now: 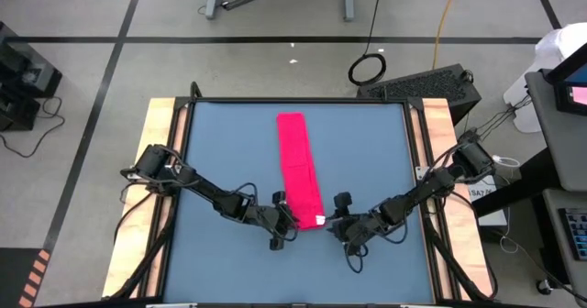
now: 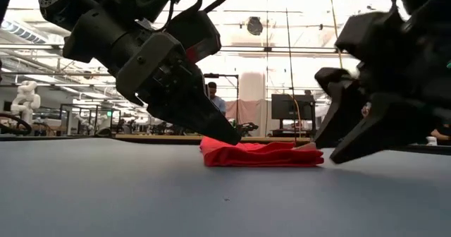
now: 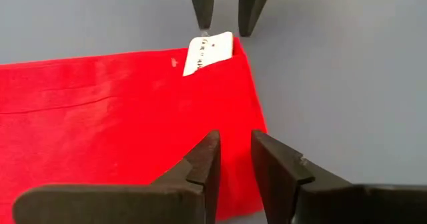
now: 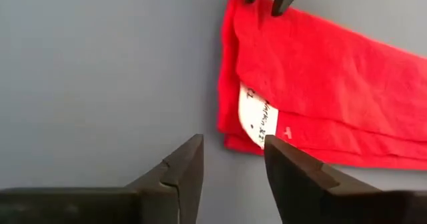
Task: Roll towel
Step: Roll the red towel
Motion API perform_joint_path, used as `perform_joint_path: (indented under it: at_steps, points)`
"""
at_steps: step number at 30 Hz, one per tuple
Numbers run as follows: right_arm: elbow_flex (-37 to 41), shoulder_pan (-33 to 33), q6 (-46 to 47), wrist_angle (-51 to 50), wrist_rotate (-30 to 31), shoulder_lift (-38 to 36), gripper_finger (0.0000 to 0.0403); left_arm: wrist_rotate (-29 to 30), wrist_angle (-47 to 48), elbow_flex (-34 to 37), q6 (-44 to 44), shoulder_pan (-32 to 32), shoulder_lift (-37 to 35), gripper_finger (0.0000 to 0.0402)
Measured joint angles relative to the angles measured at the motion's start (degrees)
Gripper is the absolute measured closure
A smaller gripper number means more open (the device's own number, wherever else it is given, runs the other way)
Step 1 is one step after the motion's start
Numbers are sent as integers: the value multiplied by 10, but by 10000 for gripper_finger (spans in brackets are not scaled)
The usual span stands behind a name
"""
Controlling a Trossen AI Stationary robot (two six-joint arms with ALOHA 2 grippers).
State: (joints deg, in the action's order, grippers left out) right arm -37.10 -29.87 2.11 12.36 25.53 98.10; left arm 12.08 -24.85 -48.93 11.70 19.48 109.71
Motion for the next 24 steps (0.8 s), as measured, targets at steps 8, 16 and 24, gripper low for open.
perform_joint_path:
  at_steps: [8, 16, 24]
  points:
    - [0, 10, -14, 46, 2, 32, 272, 0, 4, 0, 0, 0, 0, 311]
    - [-1, 33, 23, 42, -38, 32, 378, 0, -17, 0, 0, 0, 0, 310]
    - [1, 48, 108, 55, -82, 16, 400, 5, -109, 0, -40, 20, 0, 310]
